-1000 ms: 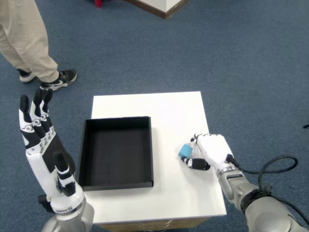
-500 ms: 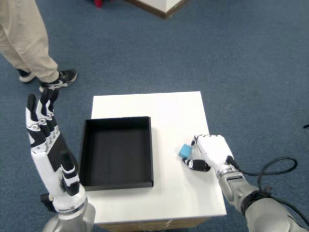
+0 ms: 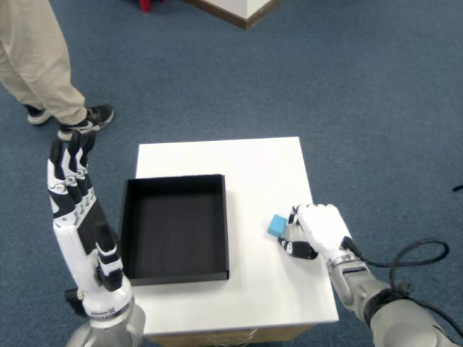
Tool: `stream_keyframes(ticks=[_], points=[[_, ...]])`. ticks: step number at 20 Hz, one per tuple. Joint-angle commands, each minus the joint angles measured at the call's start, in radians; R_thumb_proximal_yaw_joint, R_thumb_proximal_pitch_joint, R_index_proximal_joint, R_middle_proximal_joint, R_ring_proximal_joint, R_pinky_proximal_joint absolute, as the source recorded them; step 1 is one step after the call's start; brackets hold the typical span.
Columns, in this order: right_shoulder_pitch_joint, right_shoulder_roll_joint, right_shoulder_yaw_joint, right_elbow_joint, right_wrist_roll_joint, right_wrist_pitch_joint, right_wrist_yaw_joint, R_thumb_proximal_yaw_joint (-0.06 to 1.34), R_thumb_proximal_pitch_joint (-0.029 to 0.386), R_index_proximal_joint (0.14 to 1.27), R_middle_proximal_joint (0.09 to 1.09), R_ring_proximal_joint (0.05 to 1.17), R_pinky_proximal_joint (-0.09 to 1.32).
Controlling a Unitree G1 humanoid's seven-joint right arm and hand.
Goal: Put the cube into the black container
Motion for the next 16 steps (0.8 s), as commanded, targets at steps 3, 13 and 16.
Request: stream_keyframes(ticks=[3,13,16], points=[[-0.016,-0.019,0.002,0.016,-0.001,-0.014,0.001,0.84,0.058,0.76,0.78,0.82,0.93],[-0.054,0.011,0.002,0.016,-0.004,-0.026,-0.051,0.71,0.016,0.55,0.68,0.76,0.88],[-0.062,0.017,0.003,0.016,-0.005,-0.027,-0.055,0.69,-0.002,0.51,0.65,0.73,0.85]])
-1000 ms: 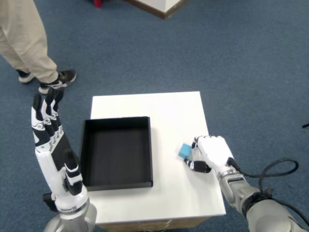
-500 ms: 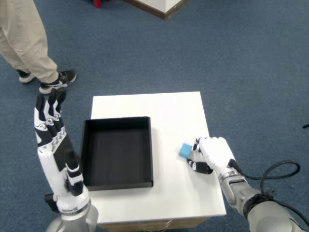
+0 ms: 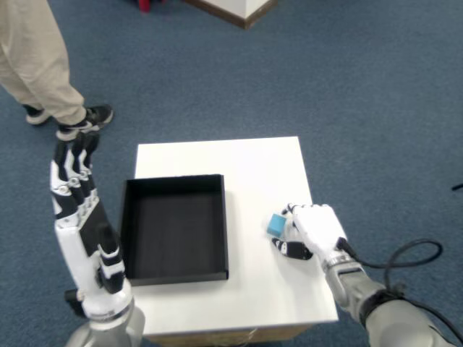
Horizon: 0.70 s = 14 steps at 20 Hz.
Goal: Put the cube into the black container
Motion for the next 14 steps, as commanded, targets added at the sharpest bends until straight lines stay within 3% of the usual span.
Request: stream_keyframes(ticks=[1,14], points=[[-0.06,-0.005,-0.003,0.015,0.003,-0.024,-0.026,0.68,-0.003,0.5,0.64,0.72,0.84],[-0.078,0.023,-0.001,0.013,-0.001,-0.025,-0.022,0.64,-0.013,0.48,0.59,0.65,0.73]])
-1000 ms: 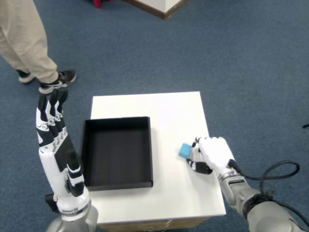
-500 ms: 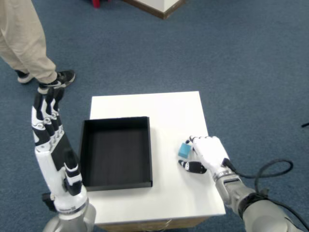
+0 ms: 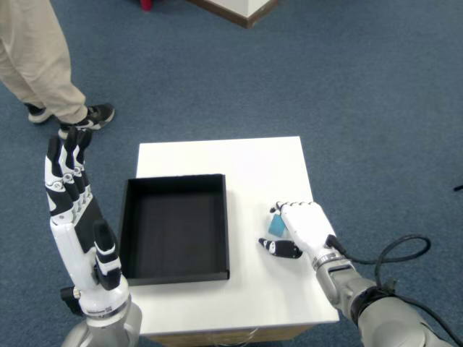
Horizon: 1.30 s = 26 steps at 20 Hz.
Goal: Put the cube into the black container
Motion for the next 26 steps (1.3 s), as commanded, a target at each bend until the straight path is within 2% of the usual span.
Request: stream_keyframes(ticks=[1,26], points=[[-0.059,-0.01,-0.006,0.015,0.003,-0.023,-0.022,0.64,-0.013,0.48,0.59,0.65,0.72],[-0.052,-0.042,-0.014,0.018,0.018,-0.018,0.009,0.7,-0.01,0.51,0.58,0.66,0.76]])
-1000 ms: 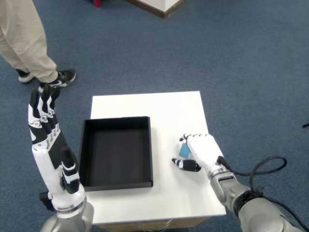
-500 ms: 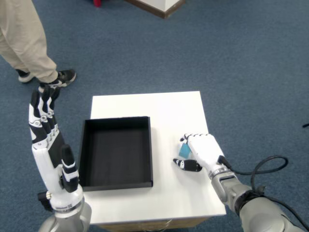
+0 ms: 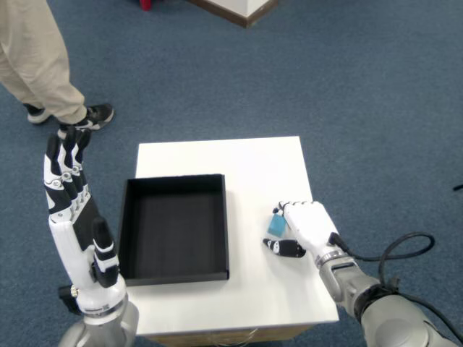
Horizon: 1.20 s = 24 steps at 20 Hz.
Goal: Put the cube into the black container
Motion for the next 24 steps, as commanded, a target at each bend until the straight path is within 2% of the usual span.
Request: stream_keyframes(ticks=[1,10,12,13,15,24], points=[[-0.045,-0.023,-0.015,0.018,0.018,-0.01,-0.024,0.7,-0.01,0.51,0.58,0.66,0.76],[-0.043,-0.028,-0.015,0.018,0.018,-0.011,-0.027,0.7,-0.01,0.51,0.58,0.65,0.76],[-0.04,-0.029,-0.015,0.017,0.017,-0.018,-0.033,0.71,-0.006,0.6,0.59,0.66,0.76],[-0.038,-0.03,-0.014,0.017,0.017,-0.021,-0.037,0.71,0.001,0.65,0.6,0.66,0.76],[-0.033,-0.033,-0.013,0.017,0.015,-0.025,-0.043,0.73,0.018,0.67,0.62,0.67,0.76],[-0.022,-0.043,-0.011,0.018,0.013,-0.023,-0.046,0.75,0.054,0.67,0.66,0.69,0.77]])
